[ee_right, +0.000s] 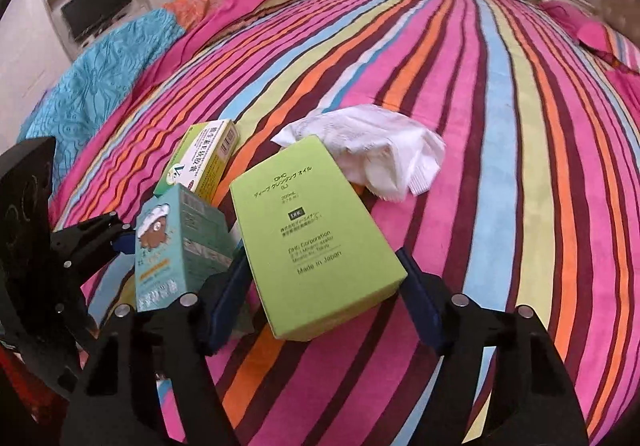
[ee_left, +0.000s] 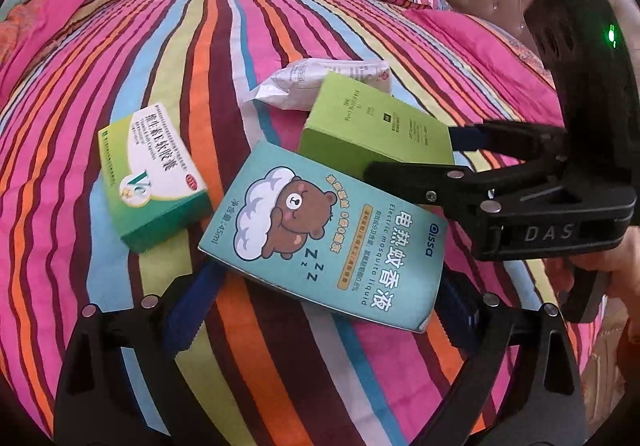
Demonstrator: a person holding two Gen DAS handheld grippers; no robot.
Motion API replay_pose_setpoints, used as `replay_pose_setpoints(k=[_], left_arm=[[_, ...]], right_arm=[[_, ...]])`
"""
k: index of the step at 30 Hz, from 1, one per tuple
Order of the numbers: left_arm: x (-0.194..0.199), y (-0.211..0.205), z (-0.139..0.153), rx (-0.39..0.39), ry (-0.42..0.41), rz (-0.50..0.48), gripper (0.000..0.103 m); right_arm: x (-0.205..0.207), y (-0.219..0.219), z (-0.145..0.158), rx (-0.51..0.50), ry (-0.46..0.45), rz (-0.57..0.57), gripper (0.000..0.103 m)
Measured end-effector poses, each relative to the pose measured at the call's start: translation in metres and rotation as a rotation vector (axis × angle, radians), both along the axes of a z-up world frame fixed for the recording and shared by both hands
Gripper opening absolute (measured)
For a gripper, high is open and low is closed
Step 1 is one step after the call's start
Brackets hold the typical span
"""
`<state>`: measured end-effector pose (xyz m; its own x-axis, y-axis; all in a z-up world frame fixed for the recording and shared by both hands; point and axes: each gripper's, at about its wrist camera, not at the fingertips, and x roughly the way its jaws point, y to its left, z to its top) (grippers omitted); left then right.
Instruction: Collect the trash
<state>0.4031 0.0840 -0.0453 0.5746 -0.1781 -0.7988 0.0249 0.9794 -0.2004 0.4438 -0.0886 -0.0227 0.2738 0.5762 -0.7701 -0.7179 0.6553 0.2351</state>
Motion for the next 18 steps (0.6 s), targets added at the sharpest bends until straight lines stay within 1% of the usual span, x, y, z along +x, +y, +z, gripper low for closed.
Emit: replay_pose_setpoints(k=[9, 11, 15, 18], left_arm=[[-0.033, 0.007, 0.009, -0.03, -0.01, 0.04, 0.092], [-0.044, 0.008, 0.012, -0.033, -0.014, 0.046, 0.092], [-0.067, 0.01, 0.016, -0.039, -0.011, 0.054, 0.092], [-0.087, 0.01, 0.019, -0.036, -0.011, 0.063, 0.092]], right_arm=[[-0.03, -0.021, 0.004, 0.074, 0.013, -0.12, 0.066], [-0.038, -0.03, 0.008, 0.093, 0.014, -0.159, 0.066], [-0.055, -0.047, 0.013, 0.137, 0.045, -0.227, 0.066], [-0.074, -0.063, 0.015, 0.144, 0.051, -0.262, 0.066]])
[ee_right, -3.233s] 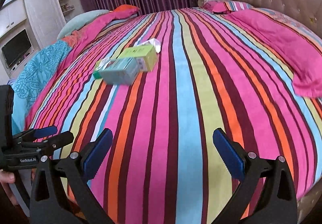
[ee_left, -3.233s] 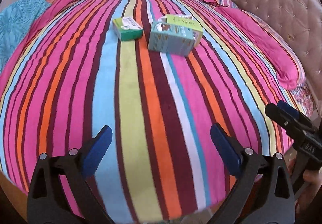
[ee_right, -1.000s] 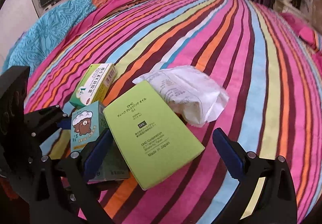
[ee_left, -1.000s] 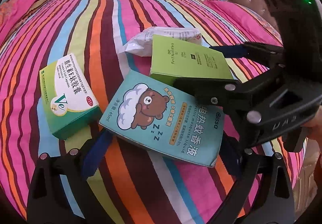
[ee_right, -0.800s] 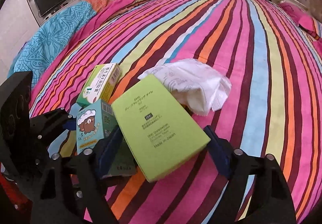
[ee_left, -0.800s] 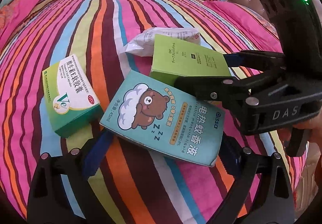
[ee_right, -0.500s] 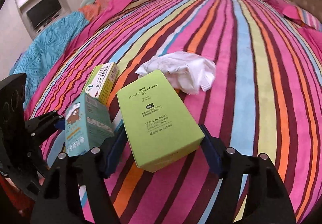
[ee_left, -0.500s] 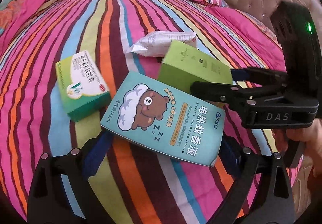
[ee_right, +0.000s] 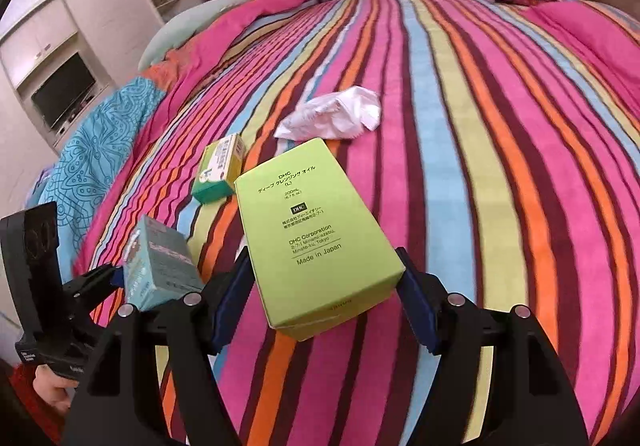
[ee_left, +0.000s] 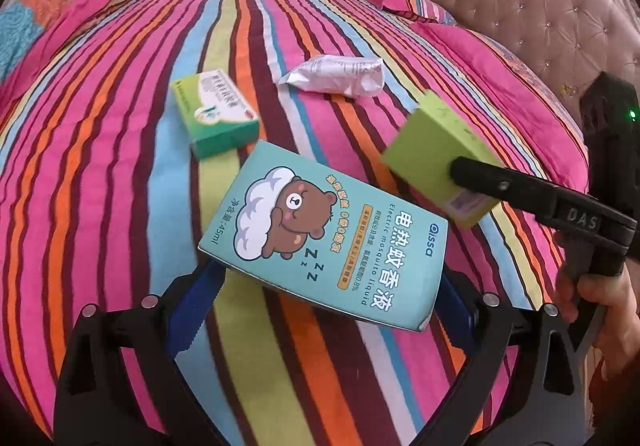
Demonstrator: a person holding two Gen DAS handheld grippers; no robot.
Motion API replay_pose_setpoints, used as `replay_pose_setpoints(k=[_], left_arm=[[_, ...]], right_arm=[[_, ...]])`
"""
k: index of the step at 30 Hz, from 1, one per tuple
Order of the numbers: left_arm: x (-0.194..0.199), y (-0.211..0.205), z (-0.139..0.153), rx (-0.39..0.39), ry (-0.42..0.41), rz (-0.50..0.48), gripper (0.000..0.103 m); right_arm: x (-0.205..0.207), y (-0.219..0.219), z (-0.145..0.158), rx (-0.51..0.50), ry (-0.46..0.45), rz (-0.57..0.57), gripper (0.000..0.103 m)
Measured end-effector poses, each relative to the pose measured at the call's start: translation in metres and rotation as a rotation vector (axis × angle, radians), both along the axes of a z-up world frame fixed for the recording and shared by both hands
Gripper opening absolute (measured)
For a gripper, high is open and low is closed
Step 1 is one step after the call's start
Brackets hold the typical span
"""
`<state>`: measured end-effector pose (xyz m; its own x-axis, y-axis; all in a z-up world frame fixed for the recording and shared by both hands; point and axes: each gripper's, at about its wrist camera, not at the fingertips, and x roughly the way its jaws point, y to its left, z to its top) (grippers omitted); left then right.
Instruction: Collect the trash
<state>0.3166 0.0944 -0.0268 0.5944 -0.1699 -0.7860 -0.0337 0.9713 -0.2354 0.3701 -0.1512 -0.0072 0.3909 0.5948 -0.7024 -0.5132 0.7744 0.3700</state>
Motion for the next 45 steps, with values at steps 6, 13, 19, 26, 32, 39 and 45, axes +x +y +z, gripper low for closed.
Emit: replay_pose_setpoints(k=[6, 13, 19, 26, 32, 39, 45], left_arm=[[-0.049, -0.002, 0.004, 0.006, 0.006, 0.014, 0.092], [-0.095, -0.005, 0.002, -0.006, 0.032, 0.038, 0.092], [-0.139, -0.011, 0.003, 0.014, 0.034, 0.037, 0.092], [-0.19, -0.017, 0.004, 0.028, 0.03, 0.036, 0.092], [-0.237, -0.026, -0.001, 0.013, 0.035, 0.017, 0.092], [-0.273, -0.039, -0.02, -0.016, 0.098, -0.032, 0.092], [-0.292, -0.055, -0.047, -0.053, 0.19, -0.068, 0.092]], right_arm=[[-0.039, -0.024, -0.004, 0.0, 0.019, -0.046, 0.066], [-0.078, -0.044, -0.006, 0.019, 0.053, -0.075, 0.066], [-0.116, -0.057, -0.002, 0.031, 0.053, -0.08, 0.066], [-0.164, -0.07, 0.003, 0.044, 0.048, -0.075, 0.066], [-0.206, -0.076, 0.002, 0.039, 0.055, -0.043, 0.066], [-0.242, -0.081, -0.012, 0.024, 0.109, -0.034, 0.066], [-0.27, -0.075, -0.046, -0.023, 0.211, -0.004, 0.066]])
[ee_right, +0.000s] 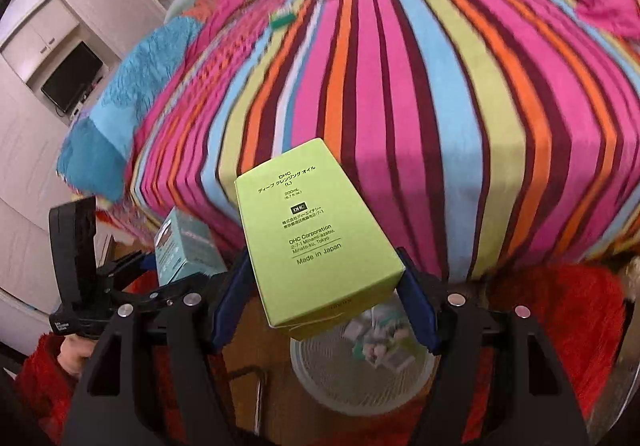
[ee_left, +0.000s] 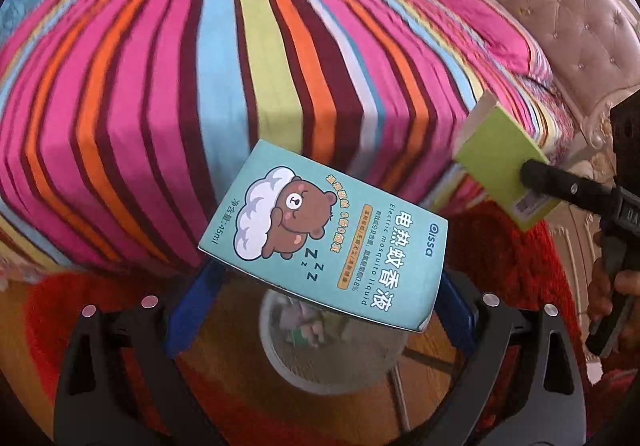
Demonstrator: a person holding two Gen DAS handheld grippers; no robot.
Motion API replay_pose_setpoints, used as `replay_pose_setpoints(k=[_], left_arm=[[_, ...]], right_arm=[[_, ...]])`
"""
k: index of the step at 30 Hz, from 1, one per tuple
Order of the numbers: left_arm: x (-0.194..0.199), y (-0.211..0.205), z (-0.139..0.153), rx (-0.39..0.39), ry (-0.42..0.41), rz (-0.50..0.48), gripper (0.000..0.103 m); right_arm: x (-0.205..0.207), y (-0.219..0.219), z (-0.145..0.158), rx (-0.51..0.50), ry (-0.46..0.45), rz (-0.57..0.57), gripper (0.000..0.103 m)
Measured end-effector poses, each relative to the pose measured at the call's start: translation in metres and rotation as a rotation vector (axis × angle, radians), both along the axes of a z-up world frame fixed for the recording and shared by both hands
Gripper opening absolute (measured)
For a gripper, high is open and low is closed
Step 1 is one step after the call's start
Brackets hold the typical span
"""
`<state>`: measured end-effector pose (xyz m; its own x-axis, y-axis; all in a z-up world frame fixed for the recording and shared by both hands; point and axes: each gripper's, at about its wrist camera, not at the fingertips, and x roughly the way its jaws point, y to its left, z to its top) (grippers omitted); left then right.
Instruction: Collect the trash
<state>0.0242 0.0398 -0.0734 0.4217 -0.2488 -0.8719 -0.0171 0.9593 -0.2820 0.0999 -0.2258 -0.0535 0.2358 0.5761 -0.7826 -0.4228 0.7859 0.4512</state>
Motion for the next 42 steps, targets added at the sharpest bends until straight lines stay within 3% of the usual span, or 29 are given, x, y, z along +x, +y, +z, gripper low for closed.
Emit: replay_pose_setpoints(k=[10, 17, 22, 31, 42], left_arm=[[0.001, -0.027, -0.034, 0.022, 0.144, -0.093, 0.092], [0.01, -0.049, -0.074, 0.043, 0.341, -0.169, 0.093], [0.017, -0.066, -0.091, 0.095, 0.404, -0.216, 0.093], [0.021, -0.07, -0.134, 0.101, 0.572, -0.229, 0.093], [0.023, -0.081, -0.163, 0.096, 0.667, -0.245, 0.093]], right_arm=[[-0.012, 0.023, -0.056, -0.122, 0.198, 0.033, 0.066], [-0.011, 0.025, -0.089, -0.181, 0.33, 0.038, 0.066], [-0.012, 0.04, -0.112, -0.233, 0.409, 0.064, 0.066], [-0.001, 0.044, -0.15, -0.3, 0.545, 0.022, 0.066], [0.007, 0.039, -0.179, -0.358, 0.644, -0.036, 0.066]])
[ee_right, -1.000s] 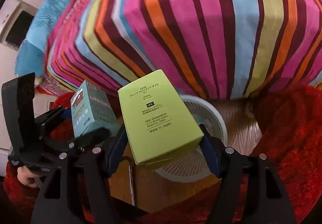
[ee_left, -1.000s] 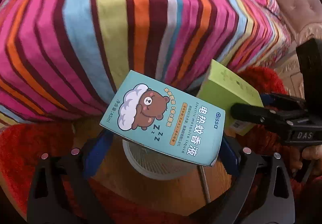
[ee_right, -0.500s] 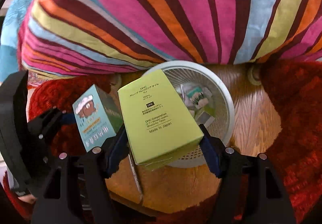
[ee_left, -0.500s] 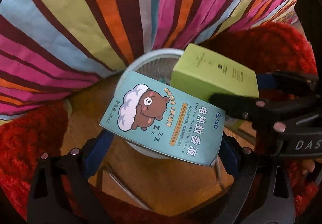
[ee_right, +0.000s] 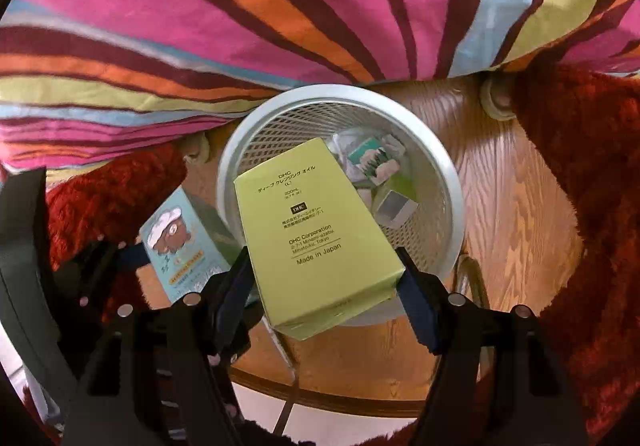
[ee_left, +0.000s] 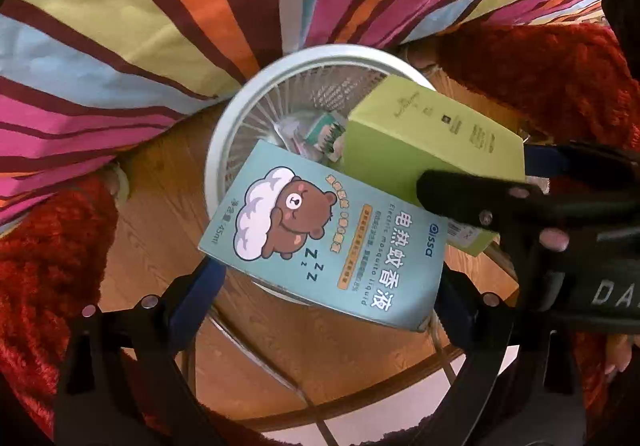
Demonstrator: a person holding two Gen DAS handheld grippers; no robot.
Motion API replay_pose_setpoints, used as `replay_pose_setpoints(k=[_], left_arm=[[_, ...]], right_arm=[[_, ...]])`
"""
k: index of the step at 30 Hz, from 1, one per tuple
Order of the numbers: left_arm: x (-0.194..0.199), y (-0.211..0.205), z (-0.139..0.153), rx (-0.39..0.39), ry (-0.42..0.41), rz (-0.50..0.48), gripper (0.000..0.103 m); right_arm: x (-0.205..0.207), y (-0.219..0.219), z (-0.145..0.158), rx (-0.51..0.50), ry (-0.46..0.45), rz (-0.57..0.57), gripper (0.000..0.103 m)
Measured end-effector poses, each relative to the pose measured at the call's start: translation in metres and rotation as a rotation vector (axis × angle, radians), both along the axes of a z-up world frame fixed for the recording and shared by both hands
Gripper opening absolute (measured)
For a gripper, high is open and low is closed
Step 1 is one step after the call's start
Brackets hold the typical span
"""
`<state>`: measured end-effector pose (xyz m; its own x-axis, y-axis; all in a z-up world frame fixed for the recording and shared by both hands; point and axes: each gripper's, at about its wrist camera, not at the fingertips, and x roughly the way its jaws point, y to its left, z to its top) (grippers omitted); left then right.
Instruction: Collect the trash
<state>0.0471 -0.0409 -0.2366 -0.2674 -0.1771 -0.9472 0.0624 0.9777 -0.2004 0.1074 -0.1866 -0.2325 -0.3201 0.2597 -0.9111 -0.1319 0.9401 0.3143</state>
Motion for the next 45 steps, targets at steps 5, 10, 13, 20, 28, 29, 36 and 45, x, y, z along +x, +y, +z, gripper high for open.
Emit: replay_pose_setpoints(k=[5, 10, 13, 20, 28, 29, 36, 45], left_arm=[[0.002, 0.002, -0.014, 0.006, 0.05, 0.013, 0.093], [0.0, 0.008, -0.027, 0.001, 0.108, 0.041, 0.095], [-0.001, 0.008, -0.027, 0.007, 0.114, 0.042, 0.096], [-0.003, 0.007, -0.023, 0.009, 0.084, 0.042, 0.096], [-0.001, 0.008, -0.025, 0.019, 0.081, 0.036, 0.096], [-0.001, 0.008, -0.025, 0.02, 0.079, 0.036, 0.096], [0.001, 0.008, -0.023, 0.025, 0.067, 0.04, 0.096], [0.0, 0.018, -0.005, 0.0, -0.002, 0.094, 0.096]], right_arm=[[0.001, 0.003, -0.01, -0.018, 0.023, 0.01, 0.066], [-0.002, 0.01, -0.013, -0.027, 0.048, 0.04, 0.068], [-0.002, 0.007, -0.016, -0.039, 0.065, 0.038, 0.095], [-0.001, 0.007, -0.014, -0.039, 0.059, 0.034, 0.095], [-0.001, 0.004, -0.014, -0.033, 0.057, 0.018, 0.095], [-0.001, 0.004, -0.014, -0.033, 0.057, 0.016, 0.095], [-0.002, 0.002, -0.012, -0.03, 0.057, 0.017, 0.095], [-0.003, 0.002, -0.001, -0.021, 0.017, 0.013, 0.095]])
